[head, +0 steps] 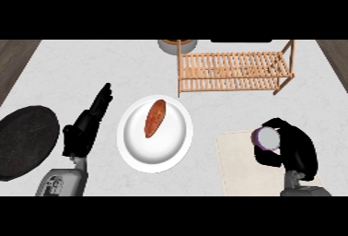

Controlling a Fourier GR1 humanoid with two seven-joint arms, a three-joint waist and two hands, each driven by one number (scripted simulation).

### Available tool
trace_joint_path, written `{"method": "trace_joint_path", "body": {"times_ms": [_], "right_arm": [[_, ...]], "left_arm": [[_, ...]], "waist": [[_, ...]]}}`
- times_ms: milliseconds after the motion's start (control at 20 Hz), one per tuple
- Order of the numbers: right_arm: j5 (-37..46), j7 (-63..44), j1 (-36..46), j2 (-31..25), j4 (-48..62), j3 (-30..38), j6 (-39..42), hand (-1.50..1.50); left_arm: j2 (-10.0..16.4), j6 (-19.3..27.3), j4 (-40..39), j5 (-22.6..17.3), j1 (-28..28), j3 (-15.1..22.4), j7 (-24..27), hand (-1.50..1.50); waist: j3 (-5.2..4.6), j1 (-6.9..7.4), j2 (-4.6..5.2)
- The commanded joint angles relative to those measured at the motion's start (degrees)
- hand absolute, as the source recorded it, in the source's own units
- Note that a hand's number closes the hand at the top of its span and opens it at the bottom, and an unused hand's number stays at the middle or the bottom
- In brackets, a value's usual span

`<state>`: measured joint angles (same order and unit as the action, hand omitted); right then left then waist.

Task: Pick the can from the placemat and place it in the tiered shelf

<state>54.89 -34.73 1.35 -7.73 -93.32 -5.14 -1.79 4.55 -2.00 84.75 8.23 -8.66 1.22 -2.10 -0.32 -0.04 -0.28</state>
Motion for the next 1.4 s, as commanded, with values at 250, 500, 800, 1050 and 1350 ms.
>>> {"method": "trace_joint_path", "body": {"times_ms": [250, 500, 800, 1050, 1350], "right_arm": [[4.89, -12.94, 9.42, 7.57, 5.49, -28.98, 5.24, 1.50], [-3.33, -29.53, 17.64, 7.68, 7.14, -46.10, -5.78, 1.50], [-6.76, -29.30, 24.24, 7.71, 1.59, -45.72, -24.32, 1.50], [-1.68, -40.76, 33.07, 7.71, -5.45, -47.24, -21.92, 1.50], [6.81, -47.23, 38.99, 7.70, -7.88, -42.55, -15.09, 1.50]], "left_arm": [[-1.28, -1.00, 0.20, 1.01, -1.88, 2.89, -0.27, 0.00], [-1.73, 0.78, -2.25, 1.60, -2.28, 1.69, -0.27, 0.00], [-0.02, -1.28, -1.04, 0.19, -1.19, 0.79, 1.06, 0.00], [-0.26, 0.69, -1.57, 0.57, -3.48, -0.71, -1.32, 0.00], [-1.54, 0.65, -1.97, 0.74, -0.21, 0.66, 0.84, 0.00]], "waist": [[0.21, 4.86, 0.67], [0.31, 2.73, 0.51], [0.35, 2.45, 0.29], [0.25, 1.10, -0.05], [0.19, 0.20, -0.38]]}}
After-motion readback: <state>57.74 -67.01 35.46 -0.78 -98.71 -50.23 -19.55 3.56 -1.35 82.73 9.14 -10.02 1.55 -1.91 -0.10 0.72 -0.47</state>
